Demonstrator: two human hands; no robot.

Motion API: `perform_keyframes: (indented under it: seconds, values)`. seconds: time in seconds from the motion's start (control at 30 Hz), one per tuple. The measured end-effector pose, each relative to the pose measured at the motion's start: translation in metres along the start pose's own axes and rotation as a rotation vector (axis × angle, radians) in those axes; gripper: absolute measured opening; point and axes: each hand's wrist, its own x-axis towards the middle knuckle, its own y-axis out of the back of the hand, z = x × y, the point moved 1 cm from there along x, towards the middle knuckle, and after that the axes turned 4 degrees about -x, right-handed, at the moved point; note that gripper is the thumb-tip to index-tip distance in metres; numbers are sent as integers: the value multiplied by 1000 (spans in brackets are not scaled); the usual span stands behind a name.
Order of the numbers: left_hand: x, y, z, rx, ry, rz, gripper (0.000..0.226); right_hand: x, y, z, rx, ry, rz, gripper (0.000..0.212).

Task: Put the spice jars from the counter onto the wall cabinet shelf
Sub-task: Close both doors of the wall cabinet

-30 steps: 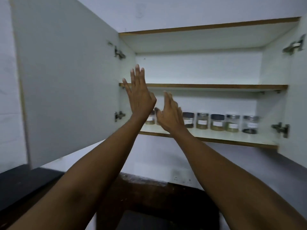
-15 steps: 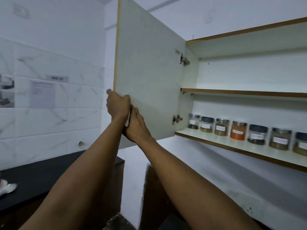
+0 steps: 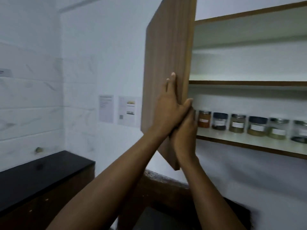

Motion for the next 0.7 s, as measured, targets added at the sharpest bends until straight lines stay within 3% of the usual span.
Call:
perform_keyframes:
  seconds: [0.13,0.37,0.6,0.7]
  values:
    - [19,-113,20,87,102,-130,113,49,38,85,122,-280,-4,27]
    - [47,-228,15,242,152,-112,124,127,58,176,251,-582,-114,51]
    - [66,-264,-12,340,85,-219,119,174,49,224,-51,-529,-242,37]
    - [72,-271,-18,368,87,-216,114,180,48,232,-52,-537,-293,36]
